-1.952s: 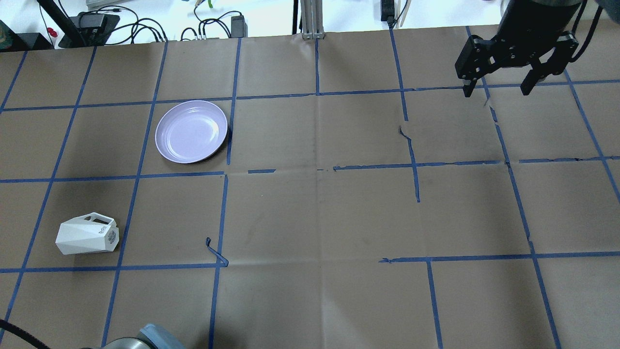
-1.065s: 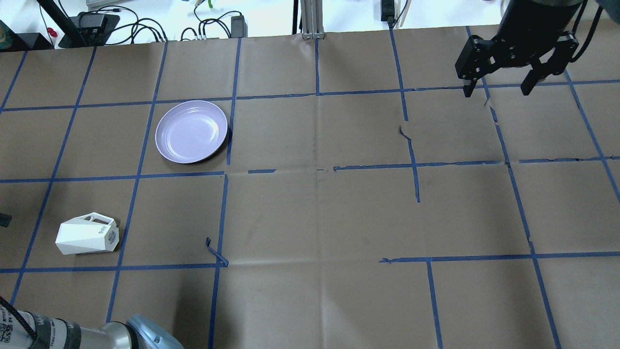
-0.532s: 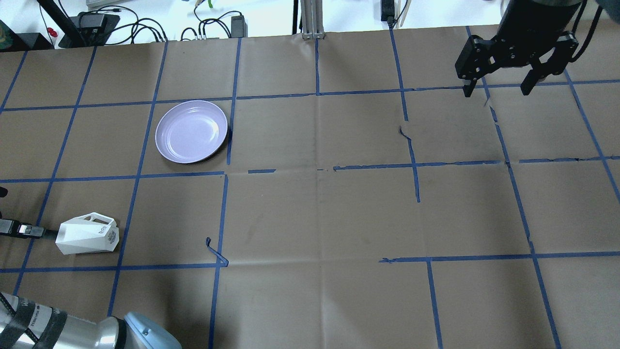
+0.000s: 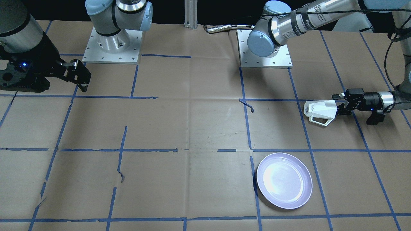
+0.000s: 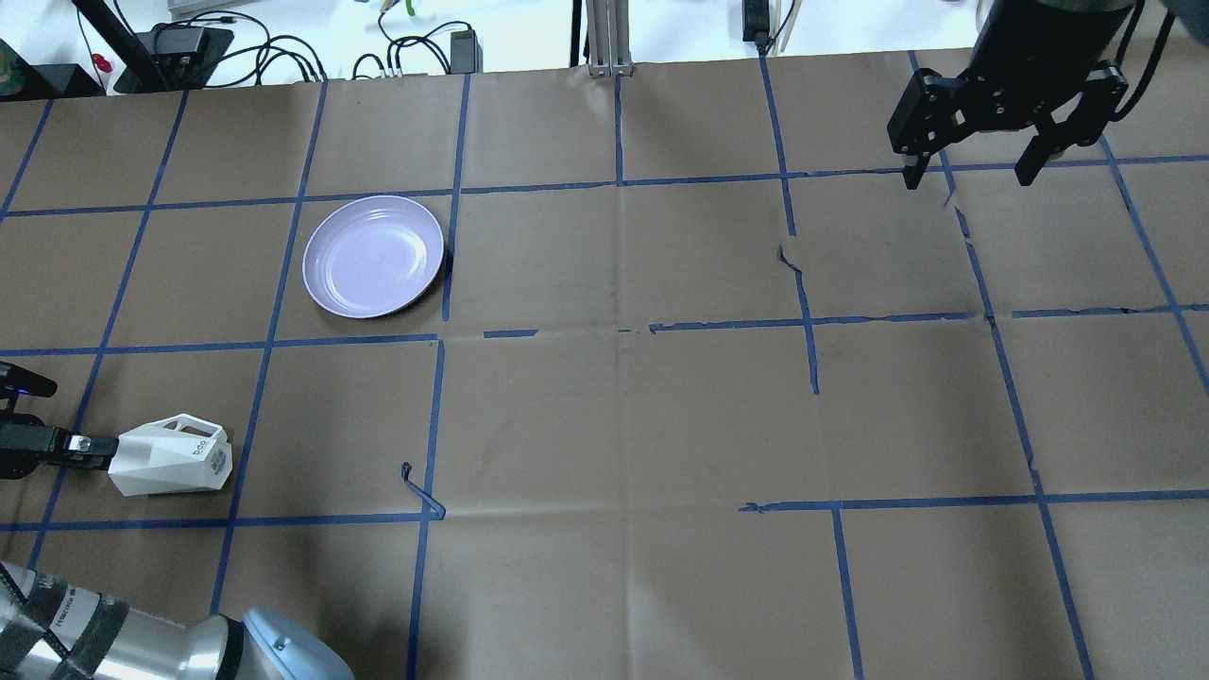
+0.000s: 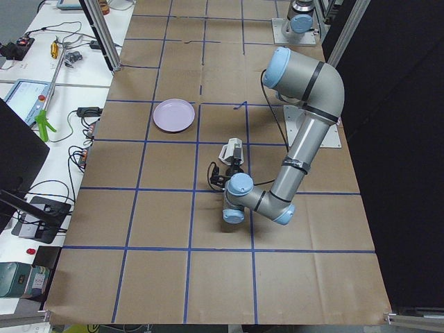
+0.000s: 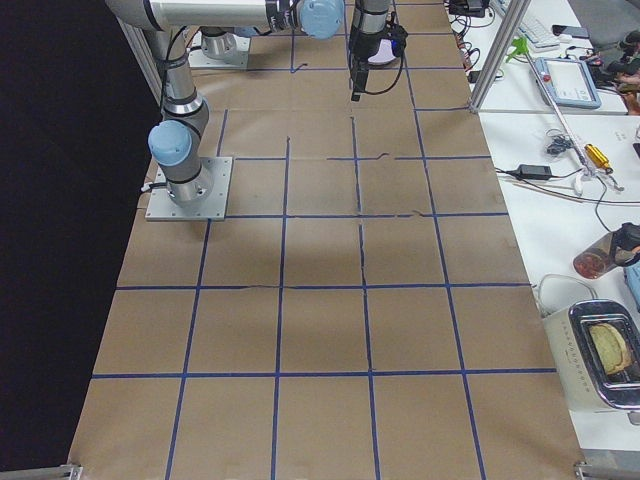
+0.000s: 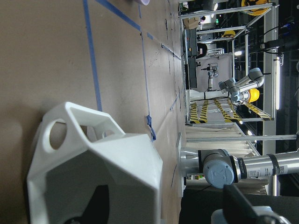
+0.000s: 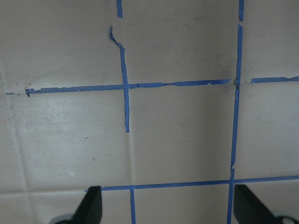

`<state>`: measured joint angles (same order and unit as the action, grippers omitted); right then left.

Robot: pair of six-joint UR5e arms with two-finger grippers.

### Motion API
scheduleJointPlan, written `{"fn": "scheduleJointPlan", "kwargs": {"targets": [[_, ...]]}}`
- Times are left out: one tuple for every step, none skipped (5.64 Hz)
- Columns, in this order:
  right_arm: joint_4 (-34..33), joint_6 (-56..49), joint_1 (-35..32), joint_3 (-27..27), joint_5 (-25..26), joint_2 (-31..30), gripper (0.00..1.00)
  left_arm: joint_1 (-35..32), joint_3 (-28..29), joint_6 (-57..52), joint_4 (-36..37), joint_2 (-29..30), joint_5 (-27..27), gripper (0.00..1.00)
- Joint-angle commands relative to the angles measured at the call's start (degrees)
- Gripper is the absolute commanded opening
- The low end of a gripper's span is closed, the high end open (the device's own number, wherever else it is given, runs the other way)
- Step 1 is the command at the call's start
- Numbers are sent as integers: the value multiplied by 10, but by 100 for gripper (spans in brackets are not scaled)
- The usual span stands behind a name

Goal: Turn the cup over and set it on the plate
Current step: 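Lift the mug with the left gripper and rotate it upright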

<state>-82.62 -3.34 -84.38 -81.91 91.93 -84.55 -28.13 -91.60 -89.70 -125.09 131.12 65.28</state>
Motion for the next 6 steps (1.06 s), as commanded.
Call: {"fn": "scheduleJointPlan", "kwargs": {"targets": [[0,0,0,0,0,0,100,0,-1,-19,-2,8,2,15],[0,0,0,0,0,0,100,0,0,-34,-2,11,1,1],[0,0,0,0,0,0,100,0,0,-33,-3,10,0,0],[0,0,0,0,0,0,100,0,18,-24,-51,-6,-2,0],[0,0,0,0,0,0,100,0,33,-21,-105,-37,-18,0],[0,0,0,0,0,0,100,5,49,-19,-184,-89,-25,0]]}}
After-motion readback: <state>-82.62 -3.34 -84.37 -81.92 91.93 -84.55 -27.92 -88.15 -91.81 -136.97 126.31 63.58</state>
